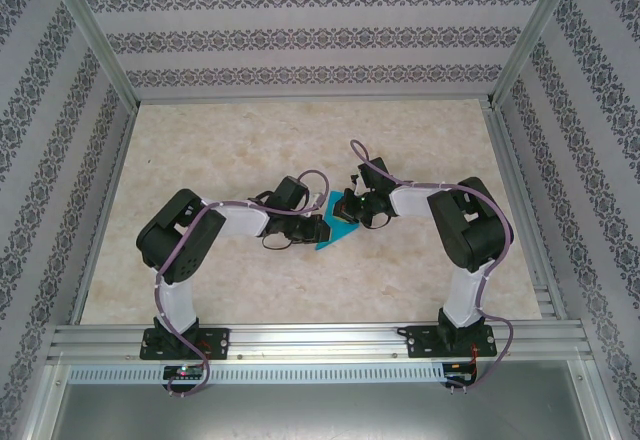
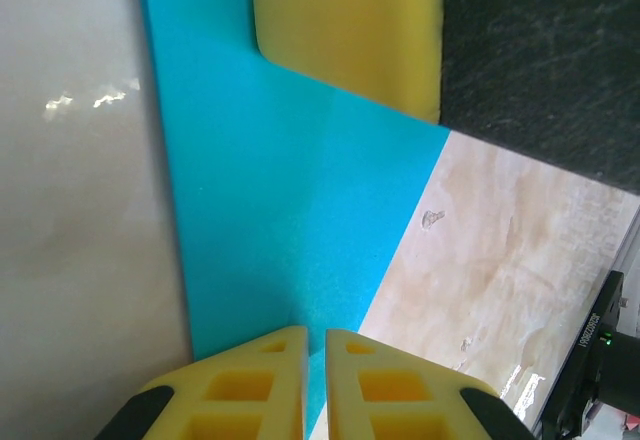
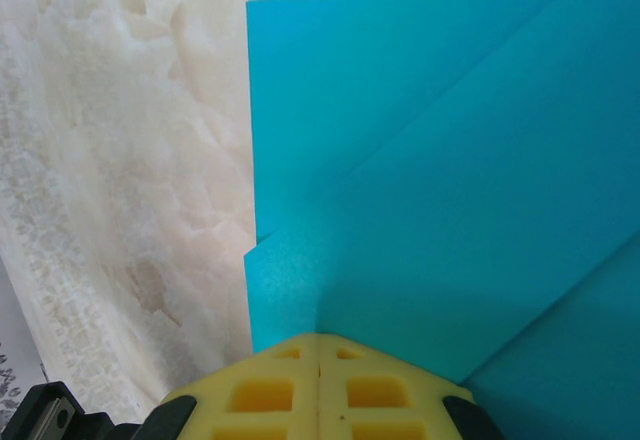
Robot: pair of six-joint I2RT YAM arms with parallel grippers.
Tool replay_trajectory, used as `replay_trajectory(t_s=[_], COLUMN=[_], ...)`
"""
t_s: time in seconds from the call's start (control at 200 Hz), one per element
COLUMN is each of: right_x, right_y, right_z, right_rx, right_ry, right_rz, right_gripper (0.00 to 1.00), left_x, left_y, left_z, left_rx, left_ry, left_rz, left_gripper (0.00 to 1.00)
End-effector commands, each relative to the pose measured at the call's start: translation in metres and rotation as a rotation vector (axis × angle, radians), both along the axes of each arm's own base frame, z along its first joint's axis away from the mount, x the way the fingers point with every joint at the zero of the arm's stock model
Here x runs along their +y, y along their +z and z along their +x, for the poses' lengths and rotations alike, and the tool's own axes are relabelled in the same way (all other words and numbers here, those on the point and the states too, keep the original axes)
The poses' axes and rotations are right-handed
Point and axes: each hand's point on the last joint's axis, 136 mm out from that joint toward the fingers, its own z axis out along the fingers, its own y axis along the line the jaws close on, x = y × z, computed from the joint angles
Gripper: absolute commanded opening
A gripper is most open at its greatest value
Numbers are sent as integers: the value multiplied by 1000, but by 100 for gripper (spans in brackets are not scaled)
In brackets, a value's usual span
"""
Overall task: Fold a paper plane with a square sheet of paper (pick it up from the middle)
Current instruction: Fourth fold the wing at the center of the table.
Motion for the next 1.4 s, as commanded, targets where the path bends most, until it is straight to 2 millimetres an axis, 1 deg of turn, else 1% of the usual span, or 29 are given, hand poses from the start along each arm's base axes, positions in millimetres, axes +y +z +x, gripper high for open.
replay_trajectory(t_s=[0.0, 0.13, 0.29, 0.42, 0.609, 0.829, 0.889, 0.964, 1.064, 1.124, 1.184, 1.254, 1.324, 1.394], right_x=[-33, -33, -33, -33, -32, -32, -33, -32, -33, -33, -33, -33, -32, -33], right_y=[-59, -59, -59, -59, -57, -54, -54, -53, -53, -54, -54, -55, -56, -57], right_z=[-29, -29, -29, -29, -28, -27, -27, -27, -28, -28, -28, -28, -28, -29], right_rx=[146, 151, 149, 150, 146, 140, 142, 140, 138, 139, 139, 142, 142, 143], right_ry=[-32, -30, -30, -31, -29, -29, -29, -27, -26, -27, -26, -27, -28, -27], right_rz=[-188, -186, -187, -190, -189, -192, -193, -190, -193, -193, -193, -194, -193, -193], right_gripper=[0, 0, 0, 0, 0, 0, 0, 0, 0, 0, 0, 0, 0, 0], left_x=[18, 21, 19, 18, 20, 28, 28, 24, 11, 8, 7, 8, 9, 8], left_y=[-14, -10, 3, 8, 2, -15, -15, -4, 29, 47, 59, 60, 52, 41], left_z=[-22, -28, -31, -36, -40, -45, -45, -40, -24, -12, -1, 8, 15, 18], left_rx=[94, 100, 88, 78, 87, 111, 111, 87, 2, -57, -104, -128, -123, -100], left_ry=[10, 6, -12, -38, -45, -37, -40, -40, -34, -15, 10, 38, 58, 61], left_rz=[46, 43, 11, -3, 19, 74, 73, 54, -14, -37, -41, -25, 4, 19], left_gripper=[14, 13, 12, 12, 12, 11, 11, 11, 11, 12, 14, 14, 15, 14])
